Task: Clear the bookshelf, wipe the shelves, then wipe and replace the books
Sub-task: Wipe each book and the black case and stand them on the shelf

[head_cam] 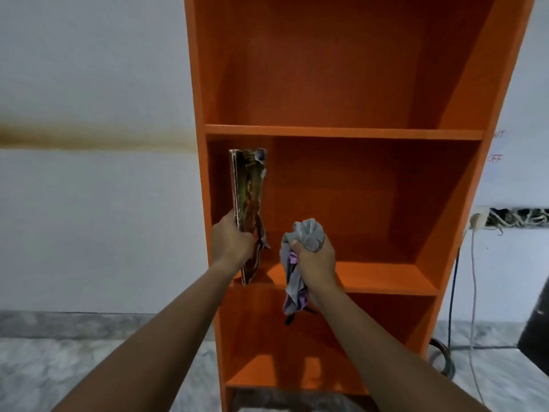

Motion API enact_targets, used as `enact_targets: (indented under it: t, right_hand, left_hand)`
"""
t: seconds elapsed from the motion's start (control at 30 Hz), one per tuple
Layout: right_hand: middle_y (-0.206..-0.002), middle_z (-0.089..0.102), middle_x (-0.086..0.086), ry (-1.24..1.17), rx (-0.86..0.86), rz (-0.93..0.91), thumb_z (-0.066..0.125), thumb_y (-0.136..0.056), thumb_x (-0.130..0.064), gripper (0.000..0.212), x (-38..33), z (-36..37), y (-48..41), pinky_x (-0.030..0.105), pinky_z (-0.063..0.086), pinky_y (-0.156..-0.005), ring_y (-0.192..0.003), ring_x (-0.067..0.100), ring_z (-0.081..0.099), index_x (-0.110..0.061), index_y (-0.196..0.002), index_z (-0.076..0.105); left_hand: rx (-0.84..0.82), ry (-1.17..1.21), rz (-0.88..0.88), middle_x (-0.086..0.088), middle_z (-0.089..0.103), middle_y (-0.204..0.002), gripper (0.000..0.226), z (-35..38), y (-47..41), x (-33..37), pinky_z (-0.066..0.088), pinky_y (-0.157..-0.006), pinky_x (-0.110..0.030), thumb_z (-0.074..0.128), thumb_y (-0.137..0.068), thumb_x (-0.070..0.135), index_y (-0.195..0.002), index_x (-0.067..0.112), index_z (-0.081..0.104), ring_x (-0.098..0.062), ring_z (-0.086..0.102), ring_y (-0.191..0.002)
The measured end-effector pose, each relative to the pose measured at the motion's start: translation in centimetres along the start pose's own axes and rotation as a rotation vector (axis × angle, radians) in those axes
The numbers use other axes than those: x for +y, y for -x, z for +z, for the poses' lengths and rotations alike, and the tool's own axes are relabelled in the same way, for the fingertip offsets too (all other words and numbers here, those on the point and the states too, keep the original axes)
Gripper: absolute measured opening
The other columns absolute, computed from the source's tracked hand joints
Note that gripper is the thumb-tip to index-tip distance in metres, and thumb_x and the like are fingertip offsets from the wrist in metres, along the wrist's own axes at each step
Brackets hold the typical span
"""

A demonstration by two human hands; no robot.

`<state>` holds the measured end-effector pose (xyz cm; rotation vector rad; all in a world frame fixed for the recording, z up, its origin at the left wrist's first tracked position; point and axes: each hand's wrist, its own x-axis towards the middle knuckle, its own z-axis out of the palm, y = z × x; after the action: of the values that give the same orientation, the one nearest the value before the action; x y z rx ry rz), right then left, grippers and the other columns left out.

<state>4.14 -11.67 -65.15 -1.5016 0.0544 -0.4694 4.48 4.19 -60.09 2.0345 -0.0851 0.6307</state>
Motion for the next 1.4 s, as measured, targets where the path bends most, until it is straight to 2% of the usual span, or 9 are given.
enact_targets:
  t: [0.13, 0.27, 0.37, 0.5, 0.73, 1.07, 1.17, 1.3, 1.4]
  right_hand:
    - [-0.116, 0.068, 0.005, -0.104, -0.065, 0.06, 0.07, -0.096, -0.018, 0.031, 2.1, 1.5, -0.4, 0.048, 0.057, -0.094, -0.107, 0.025, 0.068, -0.022, -0.125, 0.06]
    - [-0.114, 0.069, 0.002, -0.155, -0.081, 0.117, 0.074, -0.093, -0.019, 0.026, 3.7, 2.2, 0.2, 0.046, 0.056, -0.095, -0.106, 0.022, 0.069, -0.034, -0.108, 0.059]
    - [-0.111, 0.071, 0.005, -0.157, -0.087, 0.143, 0.076, -0.091, -0.018, 0.026, 4.2, 2.5, 0.8, 0.047, 0.057, -0.095, -0.104, 0.025, 0.07, -0.028, -0.11, 0.062]
    - [-0.114, 0.072, 0.004, -0.175, -0.101, 0.173, 0.077, -0.09, -0.02, 0.033, 4.0, 2.4, 1.5, 0.051, 0.057, -0.097, -0.105, 0.024, 0.071, -0.024, -0.12, 0.064]
    - [-0.114, 0.073, 0.003, -0.186, -0.115, 0.169, 0.075, -0.092, -0.018, 0.031, 3.2, 1.6, 1.5, 0.049, 0.057, -0.098, -0.105, 0.022, 0.072, -0.026, -0.12, 0.064]
    - [-0.112, 0.073, 0.003, -0.186, -0.096, 0.198, 0.075, -0.091, -0.017, 0.029, 3.2, 1.6, 2.7, 0.051, 0.057, -0.096, -0.104, 0.024, 0.072, -0.03, -0.115, 0.064]
    - [-0.113, 0.073, 0.003, -0.18, -0.088, 0.198, 0.075, -0.091, -0.018, 0.033, 2.8, 0.9, 3.0, 0.05, 0.057, -0.096, -0.103, 0.023, 0.072, -0.028, -0.12, 0.064]
    - [-0.108, 0.075, 0.007, -0.243, -0.055, 0.265, 0.073, -0.089, -0.021, 0.035, 1.3, -0.6, 5.1, 0.041, 0.061, -0.084, -0.094, 0.024, 0.074, -0.022, -0.123, 0.065]
    - [-0.109, 0.072, 0.018, -0.363, 0.0, 0.344, 0.076, -0.075, -0.033, 0.047, 0.8, -3.1, 7.6, 0.048, 0.059, -0.081, -0.087, 0.031, 0.07, -0.013, -0.116, 0.065]
  left_hand:
    - [0.175, -0.031, -0.104, -0.013, 0.066, -0.122, 0.034, 1.7, -1.0, -0.8, 0.05, -0.079, -0.032, 0.052, -0.097, 0.003, -0.131, 0.009, 0.055, -0.034, 0.064, -0.106]
    - [0.134, -0.087, -0.191, -0.015, 0.062, -0.129, 0.033, 2.2, -0.9, -1.7, 0.052, -0.082, -0.037, 0.06, -0.097, 0.012, -0.129, 0.008, 0.053, -0.035, 0.062, -0.114]
    - [0.064, -0.116, -0.231, -0.014, 0.065, -0.127, 0.037, 2.5, -0.5, -2.4, 0.057, -0.083, -0.04, 0.067, -0.094, 0.014, -0.13, 0.008, 0.056, -0.035, 0.065, -0.112]
    - [0.119, -0.077, -0.242, -0.014, 0.068, -0.118, 0.025, 2.7, -0.2, -2.5, 0.052, -0.068, -0.03, 0.061, -0.097, 0.009, -0.121, 0.004, 0.063, -0.031, 0.067, -0.1]
    - [0.158, -0.149, -0.266, -0.016, 0.065, -0.128, 0.032, 2.6, -0.4, -2.4, 0.055, -0.09, -0.045, 0.059, -0.099, 0.011, -0.13, 0.005, 0.06, -0.038, 0.064, -0.113]
    - [0.121, -0.158, -0.359, -0.016, 0.065, -0.126, 0.034, 2.5, 0.5, -3.1, 0.055, -0.085, -0.043, 0.066, -0.095, 0.019, -0.126, 0.007, 0.059, -0.037, 0.064, -0.11]
    - [0.119, -0.135, -0.351, -0.014, 0.067, -0.123, 0.036, 2.4, 1.4, -3.3, 0.056, -0.082, -0.041, 0.07, -0.093, 0.023, -0.124, 0.009, 0.06, -0.035, 0.066, -0.106]
    - [0.181, -0.128, -0.336, -0.011, 0.068, -0.126, 0.045, 2.2, 5.5, -3.3, 0.057, -0.09, -0.049, 0.066, -0.091, 0.026, -0.134, 0.017, 0.058, -0.036, 0.067, -0.107]
    - [0.203, -0.132, -0.319, -0.01, 0.07, -0.122, 0.047, 3.0, 10.9, -3.6, 0.052, -0.093, -0.048, 0.061, -0.087, 0.026, -0.135, 0.023, 0.058, -0.038, 0.066, -0.108]
